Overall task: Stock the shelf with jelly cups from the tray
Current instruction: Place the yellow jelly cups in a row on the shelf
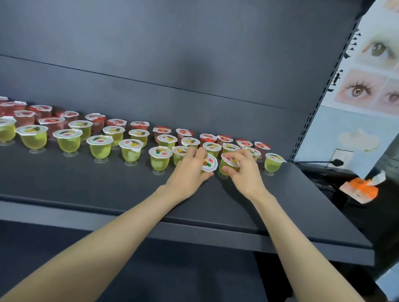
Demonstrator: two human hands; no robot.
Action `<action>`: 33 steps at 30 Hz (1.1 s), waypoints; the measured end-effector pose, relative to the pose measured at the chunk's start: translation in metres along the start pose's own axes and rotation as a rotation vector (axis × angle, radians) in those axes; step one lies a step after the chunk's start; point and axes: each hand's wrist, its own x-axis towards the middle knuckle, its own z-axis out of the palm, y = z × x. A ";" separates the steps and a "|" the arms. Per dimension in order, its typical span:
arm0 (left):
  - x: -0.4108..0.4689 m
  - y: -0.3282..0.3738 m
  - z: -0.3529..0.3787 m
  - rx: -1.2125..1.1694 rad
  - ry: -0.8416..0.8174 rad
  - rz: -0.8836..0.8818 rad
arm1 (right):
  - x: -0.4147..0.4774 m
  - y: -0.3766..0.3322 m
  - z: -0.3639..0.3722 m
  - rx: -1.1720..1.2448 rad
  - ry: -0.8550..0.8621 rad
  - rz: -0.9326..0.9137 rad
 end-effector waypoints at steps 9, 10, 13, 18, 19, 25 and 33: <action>0.017 -0.008 0.006 0.170 -0.051 0.064 | 0.016 0.014 0.003 -0.079 -0.070 -0.093; 0.017 -0.009 0.005 0.190 -0.071 0.082 | 0.016 0.014 0.002 -0.095 -0.082 -0.101; 0.017 -0.010 0.002 0.272 -0.090 0.093 | 0.014 0.011 -0.001 -0.128 -0.080 -0.089; 0.014 -0.012 -0.004 0.397 -0.124 0.093 | 0.010 0.003 -0.007 -0.188 -0.120 -0.045; 0.013 -0.012 -0.007 0.406 -0.135 0.097 | 0.009 0.001 -0.008 -0.212 -0.132 -0.035; 0.002 -0.003 -0.044 0.412 -0.143 0.130 | -0.002 -0.029 -0.020 -0.315 -0.134 0.022; -0.031 -0.014 -0.145 0.518 -0.105 0.164 | -0.025 -0.116 -0.013 -0.327 -0.076 -0.068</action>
